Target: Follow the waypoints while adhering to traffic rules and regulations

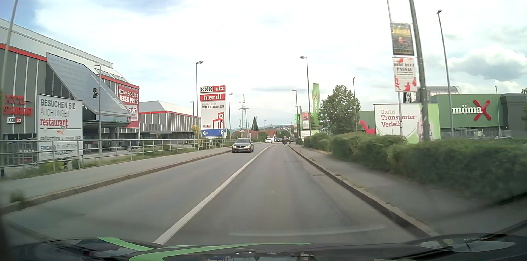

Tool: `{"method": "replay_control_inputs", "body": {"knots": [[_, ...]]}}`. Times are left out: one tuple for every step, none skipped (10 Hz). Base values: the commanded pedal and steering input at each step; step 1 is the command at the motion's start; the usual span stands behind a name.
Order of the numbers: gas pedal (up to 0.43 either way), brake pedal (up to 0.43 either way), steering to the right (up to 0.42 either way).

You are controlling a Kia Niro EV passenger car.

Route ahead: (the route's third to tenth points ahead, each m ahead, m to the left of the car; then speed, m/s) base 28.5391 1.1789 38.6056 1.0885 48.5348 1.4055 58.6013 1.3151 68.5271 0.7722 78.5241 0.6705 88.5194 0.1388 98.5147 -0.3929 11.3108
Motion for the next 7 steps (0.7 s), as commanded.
{"method": "replay_control_inputs", "body": {"knots": [[0.0,0.0,0.003],[0.0,0.0,0.003],[0.0,0.0,0.001],[0.0,0.0,0.0],[0.0,0.0,-0.001],[0.0,0.0,-0.003],[0.0,0.0,-0.003]]}}
